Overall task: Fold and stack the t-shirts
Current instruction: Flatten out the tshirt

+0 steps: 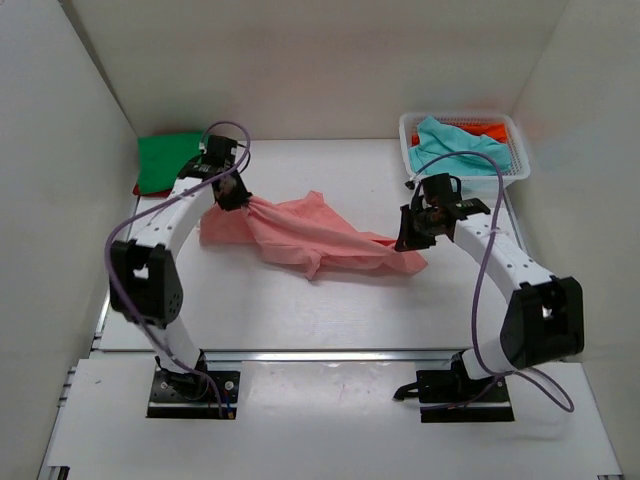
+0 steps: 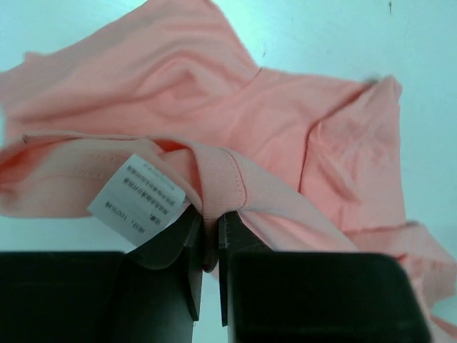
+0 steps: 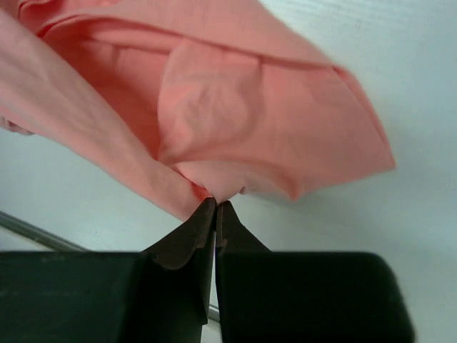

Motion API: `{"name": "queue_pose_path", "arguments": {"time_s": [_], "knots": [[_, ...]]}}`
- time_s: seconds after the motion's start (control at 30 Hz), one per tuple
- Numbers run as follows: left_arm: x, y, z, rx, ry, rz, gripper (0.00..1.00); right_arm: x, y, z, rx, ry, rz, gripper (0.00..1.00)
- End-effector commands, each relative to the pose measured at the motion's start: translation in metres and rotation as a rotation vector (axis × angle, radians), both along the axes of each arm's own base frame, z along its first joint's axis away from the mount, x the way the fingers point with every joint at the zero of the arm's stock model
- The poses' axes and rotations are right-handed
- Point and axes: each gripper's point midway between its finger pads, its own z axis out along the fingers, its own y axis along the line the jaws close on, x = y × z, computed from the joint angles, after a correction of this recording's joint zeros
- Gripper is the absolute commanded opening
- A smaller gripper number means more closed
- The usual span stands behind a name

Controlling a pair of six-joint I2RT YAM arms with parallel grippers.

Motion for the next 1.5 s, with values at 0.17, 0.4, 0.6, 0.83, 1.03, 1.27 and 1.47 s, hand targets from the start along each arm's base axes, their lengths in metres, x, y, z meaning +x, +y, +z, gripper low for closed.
{"name": "queue_pose_path", "arguments": {"time_s": [0.17, 0.4, 0.6, 0.83, 1.03, 1.27, 1.47], "knots": [[0.059, -0.018, 0.005, -0.065, -0.116, -0.069, 0.76, 0.050, 0.003, -0.017, 0.007, -0.019, -0.019, 0.00], [-0.023, -0.026, -0.030, -0.026, -0.067, -0.169, 0.77, 0.044, -0.007, -0.022, 0.053, -0.010, -0.060, 0.08], [-0.069, -0.034, -0.076, -0.121, -0.079, -0.123, 0.76, 0.046, -0.011, -0.018, 0.053, -0.021, -0.070, 0.50], [-0.053, -0.048, -0.096, -0.140, -0.065, -0.075, 0.78, 0.042, -0.038, -0.026, -0.007, 0.003, -0.188, 0.59], [-0.032, -0.059, -0.108, -0.163, -0.046, -0.042, 0.76, 0.043, -0.069, -0.051, -0.038, 0.033, -0.304, 0.59], [-0.037, -0.064, -0.114, -0.175, -0.009, -0.061, 0.00, 0.053, -0.064, -0.083, -0.063, 0.085, -0.297, 0.59], [-0.047, -0.035, -0.083, -0.211, -0.056, -0.024, 0.00, 0.046, -0.073, -0.106, -0.201, 0.166, -0.275, 0.61]]}}
